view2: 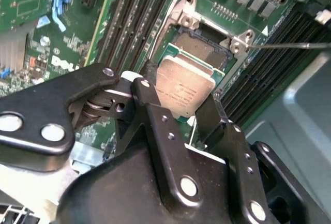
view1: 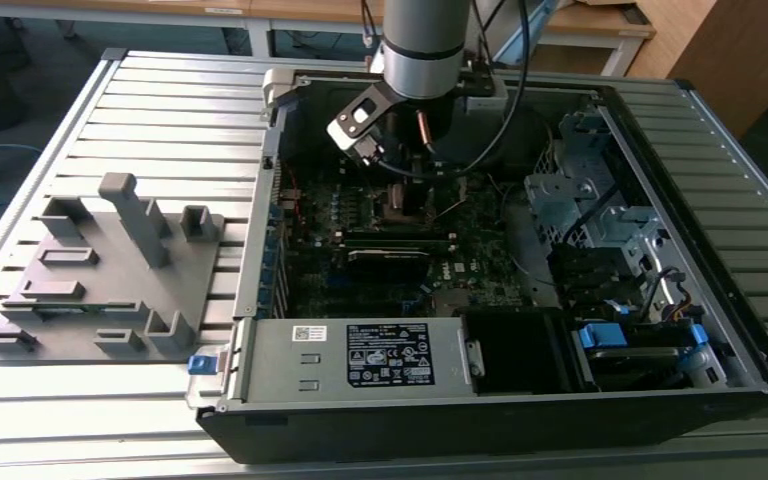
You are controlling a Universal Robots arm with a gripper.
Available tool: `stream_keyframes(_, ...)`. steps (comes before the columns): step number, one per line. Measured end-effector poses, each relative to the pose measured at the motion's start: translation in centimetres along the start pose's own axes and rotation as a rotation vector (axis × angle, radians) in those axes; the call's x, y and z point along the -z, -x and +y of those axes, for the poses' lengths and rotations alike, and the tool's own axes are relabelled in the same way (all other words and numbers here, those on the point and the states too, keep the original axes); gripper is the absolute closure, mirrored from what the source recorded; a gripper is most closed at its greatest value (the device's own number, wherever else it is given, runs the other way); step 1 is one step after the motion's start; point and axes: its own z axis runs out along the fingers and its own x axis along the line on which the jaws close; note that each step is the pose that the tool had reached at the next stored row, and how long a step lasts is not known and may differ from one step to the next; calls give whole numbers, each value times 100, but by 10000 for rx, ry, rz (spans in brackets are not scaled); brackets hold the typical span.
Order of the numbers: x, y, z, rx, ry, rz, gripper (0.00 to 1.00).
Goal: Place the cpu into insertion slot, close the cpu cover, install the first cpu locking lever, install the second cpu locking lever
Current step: 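Place the cpu into insertion slot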
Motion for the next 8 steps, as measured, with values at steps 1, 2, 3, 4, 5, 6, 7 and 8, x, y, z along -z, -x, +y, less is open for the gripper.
stream_keyframes(1, -9, 1, -13, -1, -2, 23, 46)
stream_keyframes(2, -21, 2, -25, -3, -2, 50, 46)
stream_keyframes(3, -31, 2, -33, -5, -3, 78, 46)
stream_keyframes(4, -41, 2, -39, -8, -3, 108, 46)
stream_keyframes(5, -51, 3, -42, -9, -4, 144, 46)
stream_keyframes(6, -61, 3, -43, -8, -7, 183, 46)
stream_keyframes(7, -71, 3, -44, -8, -8, 225, 46)
stream_keyframes(8, -78, 3, -45, -9, -10, 258, 46)
